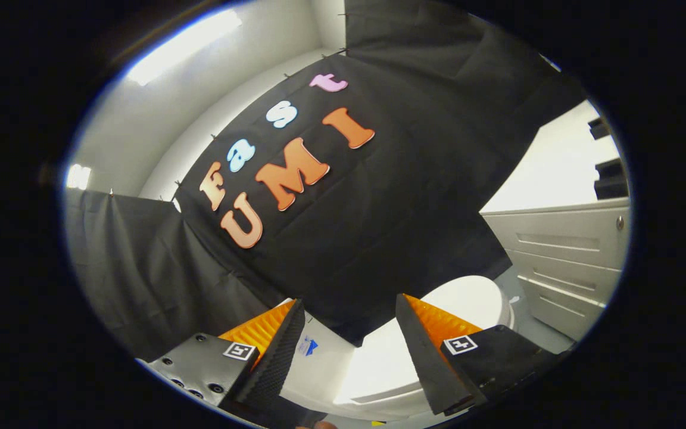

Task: Open the toilet lid.

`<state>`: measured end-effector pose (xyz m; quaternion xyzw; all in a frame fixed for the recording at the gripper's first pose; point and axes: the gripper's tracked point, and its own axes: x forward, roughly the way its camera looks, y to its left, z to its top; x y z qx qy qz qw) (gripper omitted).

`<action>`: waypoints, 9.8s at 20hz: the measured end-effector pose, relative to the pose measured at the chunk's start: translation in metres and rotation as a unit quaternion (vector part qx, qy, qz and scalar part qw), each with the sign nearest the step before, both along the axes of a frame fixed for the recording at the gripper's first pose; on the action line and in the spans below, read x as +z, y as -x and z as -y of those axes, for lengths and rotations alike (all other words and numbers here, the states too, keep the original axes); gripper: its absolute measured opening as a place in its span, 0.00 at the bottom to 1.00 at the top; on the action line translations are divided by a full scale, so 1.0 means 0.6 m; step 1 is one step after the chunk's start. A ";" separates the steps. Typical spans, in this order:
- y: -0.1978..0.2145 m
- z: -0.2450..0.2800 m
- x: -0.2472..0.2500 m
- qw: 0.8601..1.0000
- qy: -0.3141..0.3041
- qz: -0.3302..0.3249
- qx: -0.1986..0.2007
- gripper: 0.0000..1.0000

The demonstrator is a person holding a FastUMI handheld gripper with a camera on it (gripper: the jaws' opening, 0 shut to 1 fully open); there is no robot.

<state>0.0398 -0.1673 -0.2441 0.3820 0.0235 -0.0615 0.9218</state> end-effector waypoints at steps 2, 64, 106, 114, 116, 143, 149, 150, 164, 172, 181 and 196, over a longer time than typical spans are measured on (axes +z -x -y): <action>0.004 0.015 -0.037 0.999 -0.029 0.000 -0.014 0.98; -0.025 0.082 -0.321 0.948 -0.307 -0.021 -0.086 0.08; -0.190 -0.195 0.005 0.997 0.043 -0.045 -0.054 0.08; -0.212 -0.260 0.023 0.995 0.081 -0.050 -0.039 0.08; -0.221 -0.276 0.026 0.993 0.095 -0.053 -0.035 0.08; -0.270 -0.445 0.035 0.958 0.274 -0.088 0.012 0.08; -0.276 -0.471 0.029 0.948 0.304 -0.094 0.016 0.08; -0.277 -0.475 0.027 0.947 0.306 -0.094 0.017 0.08; -0.284 -0.506 0.021 0.949 0.294 -0.106 0.037 0.28; -0.275 -0.504 0.086 0.947 0.305 -0.081 0.059 0.79; -0.230 -0.431 0.246 0.940 0.335 -0.044 0.051 0.99; -0.086 -0.382 0.576 0.937 0.337 0.073 0.058 0.99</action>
